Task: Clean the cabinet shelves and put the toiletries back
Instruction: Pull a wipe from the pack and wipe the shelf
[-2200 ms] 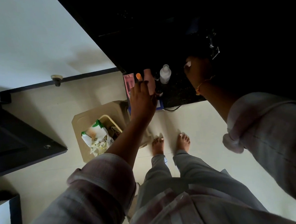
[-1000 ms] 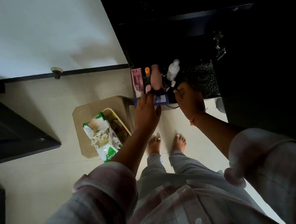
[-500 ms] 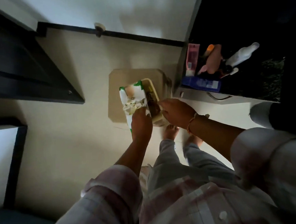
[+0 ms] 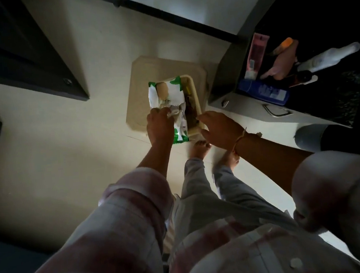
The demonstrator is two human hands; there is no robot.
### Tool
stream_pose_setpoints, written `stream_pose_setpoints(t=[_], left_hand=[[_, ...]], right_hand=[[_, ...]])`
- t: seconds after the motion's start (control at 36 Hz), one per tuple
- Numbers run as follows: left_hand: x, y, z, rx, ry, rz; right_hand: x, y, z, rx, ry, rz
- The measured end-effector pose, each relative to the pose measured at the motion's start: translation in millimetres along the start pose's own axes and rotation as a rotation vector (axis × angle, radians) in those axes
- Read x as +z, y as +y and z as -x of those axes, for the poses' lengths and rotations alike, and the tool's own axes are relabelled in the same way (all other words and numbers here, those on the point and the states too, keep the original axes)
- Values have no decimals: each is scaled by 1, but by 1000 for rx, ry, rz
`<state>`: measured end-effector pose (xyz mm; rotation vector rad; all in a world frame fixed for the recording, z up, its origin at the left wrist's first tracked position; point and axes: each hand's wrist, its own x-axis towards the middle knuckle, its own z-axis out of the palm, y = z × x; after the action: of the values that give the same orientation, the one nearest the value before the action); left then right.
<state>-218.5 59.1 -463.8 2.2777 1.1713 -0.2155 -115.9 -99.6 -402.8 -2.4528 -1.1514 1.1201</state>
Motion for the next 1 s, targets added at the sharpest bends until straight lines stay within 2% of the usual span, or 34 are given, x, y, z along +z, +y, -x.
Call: stream_pose_setpoints(t=[0.36,0.61,0.69,0.89,1.0], left_hand=[[-27,11,11,50,51,209],[-50,30,21,-62,48,319],[-53,31,19,-108,42,322],[-55,23,14,-32,94,244],[-52,17,12,-67,100,302]], right_hand=[[-7,4,8,106,9,-82],[-12,-9,10,111,50,-132],[-11,-9,11,113,49,-148],[-7,-4,13,126,70,-171],[-5,-3,15,123,79,-160]])
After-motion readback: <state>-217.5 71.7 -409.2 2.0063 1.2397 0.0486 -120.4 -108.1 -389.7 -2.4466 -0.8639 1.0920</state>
